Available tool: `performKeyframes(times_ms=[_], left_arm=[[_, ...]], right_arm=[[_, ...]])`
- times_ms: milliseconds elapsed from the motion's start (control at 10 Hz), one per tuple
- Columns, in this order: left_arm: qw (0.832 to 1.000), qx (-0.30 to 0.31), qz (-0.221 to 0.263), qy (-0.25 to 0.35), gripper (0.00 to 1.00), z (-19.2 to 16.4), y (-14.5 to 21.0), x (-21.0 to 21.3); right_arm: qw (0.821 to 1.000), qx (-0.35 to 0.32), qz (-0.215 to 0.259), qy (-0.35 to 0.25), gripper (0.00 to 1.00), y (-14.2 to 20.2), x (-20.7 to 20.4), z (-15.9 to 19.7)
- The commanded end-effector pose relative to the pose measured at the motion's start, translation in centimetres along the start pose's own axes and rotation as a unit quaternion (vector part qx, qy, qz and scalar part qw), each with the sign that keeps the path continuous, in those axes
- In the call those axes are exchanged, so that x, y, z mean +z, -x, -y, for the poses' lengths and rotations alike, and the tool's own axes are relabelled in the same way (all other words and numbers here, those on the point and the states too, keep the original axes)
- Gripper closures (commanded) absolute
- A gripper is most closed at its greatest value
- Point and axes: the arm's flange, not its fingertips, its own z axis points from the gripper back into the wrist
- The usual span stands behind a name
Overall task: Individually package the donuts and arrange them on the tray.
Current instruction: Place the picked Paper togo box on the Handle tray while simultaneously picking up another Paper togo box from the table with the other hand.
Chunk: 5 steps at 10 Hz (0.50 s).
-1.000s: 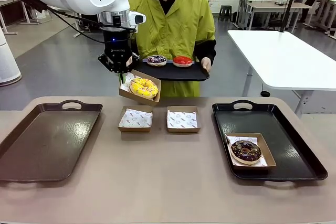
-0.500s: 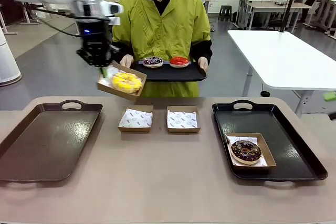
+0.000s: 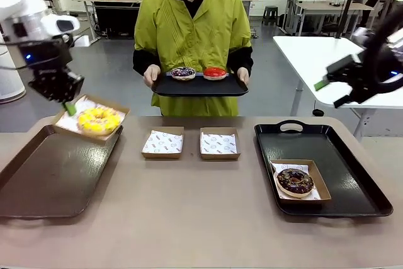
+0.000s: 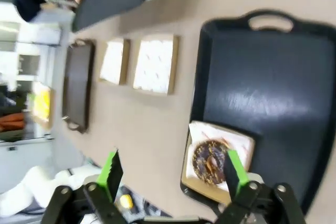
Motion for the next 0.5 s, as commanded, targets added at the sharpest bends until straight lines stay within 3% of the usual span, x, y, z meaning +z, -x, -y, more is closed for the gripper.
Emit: performKeyframes(times_ms=[0, 400], left_arm=[[1.000, 0.000, 0.018, -0.009, 0.99, -1.7, 3.2, -1.4], [1.000, 0.021, 0.022, -0.007, 0.99, -4.7, 6.0, -3.5]], right_arm=[[0.998, 0.004, -0.008, 0.061, 0.00, -2.0, -3.0, -2.8], [0.992, 0.030, -0.036, 0.113, 0.00, -1.6, -9.4, -7.4]])
